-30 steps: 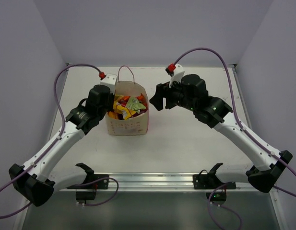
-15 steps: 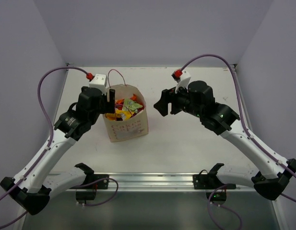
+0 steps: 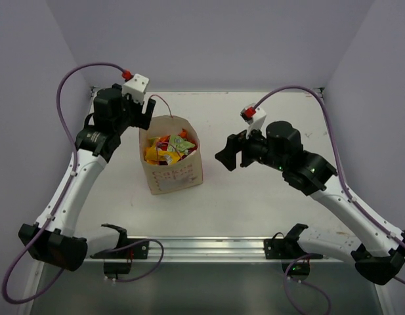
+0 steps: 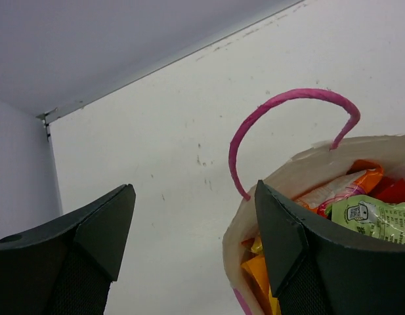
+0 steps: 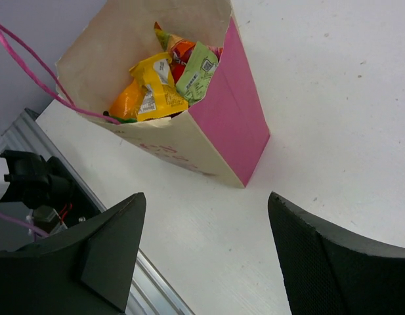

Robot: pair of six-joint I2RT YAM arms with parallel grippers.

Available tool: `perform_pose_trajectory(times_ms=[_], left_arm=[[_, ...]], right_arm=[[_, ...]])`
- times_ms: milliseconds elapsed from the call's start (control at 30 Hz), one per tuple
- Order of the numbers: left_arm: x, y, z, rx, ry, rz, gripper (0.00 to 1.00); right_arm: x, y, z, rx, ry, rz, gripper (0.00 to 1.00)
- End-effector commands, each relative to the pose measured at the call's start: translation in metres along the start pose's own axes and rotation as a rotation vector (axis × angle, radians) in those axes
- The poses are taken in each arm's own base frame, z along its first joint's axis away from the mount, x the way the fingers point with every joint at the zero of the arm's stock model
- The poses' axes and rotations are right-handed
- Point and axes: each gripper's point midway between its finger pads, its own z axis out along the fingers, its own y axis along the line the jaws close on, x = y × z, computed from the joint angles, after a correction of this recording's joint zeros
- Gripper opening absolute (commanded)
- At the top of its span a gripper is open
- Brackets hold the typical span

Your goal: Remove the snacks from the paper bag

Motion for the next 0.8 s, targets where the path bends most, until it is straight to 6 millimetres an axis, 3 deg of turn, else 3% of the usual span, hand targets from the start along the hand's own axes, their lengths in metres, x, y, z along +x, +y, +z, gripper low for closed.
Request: perform_pose_trajectory(times_ms=[0,233,533,600,633,767], left_arm=[[-0.018,-0.015,0.014,0.186,-0.062,0.073,0.80],[0.016,-0.041,0.038,0.354,0.023,0.059,0.69],[0.036,-0.059,0.049,0.460,0.083,0.047,0.54],[0.040,-0.061,0.051,0.471,0.097,0.041,0.45],[0.042,-0.061,0.052,0.472,0.101,0.040,0.45],[0.038,-0.060,0.052,0.472,0.095,0.040,0.16]], right_arm=[[-0.001,0.009,-0.009,-0.051,-0.021,-0.031,0.78],[0.008,0.005,-0.012,-0.045,-0.020,-0.036,0.79],[0.013,0.004,-0.010,-0.047,-0.007,-0.034,0.79],[0.013,0.004,-0.009,-0.045,-0.006,-0.035,0.79],[0.013,0.004,-0.009,-0.045,-0.006,-0.035,0.79],[0.013,0.004,-0.009,-0.048,-0.005,-0.035,0.79]])
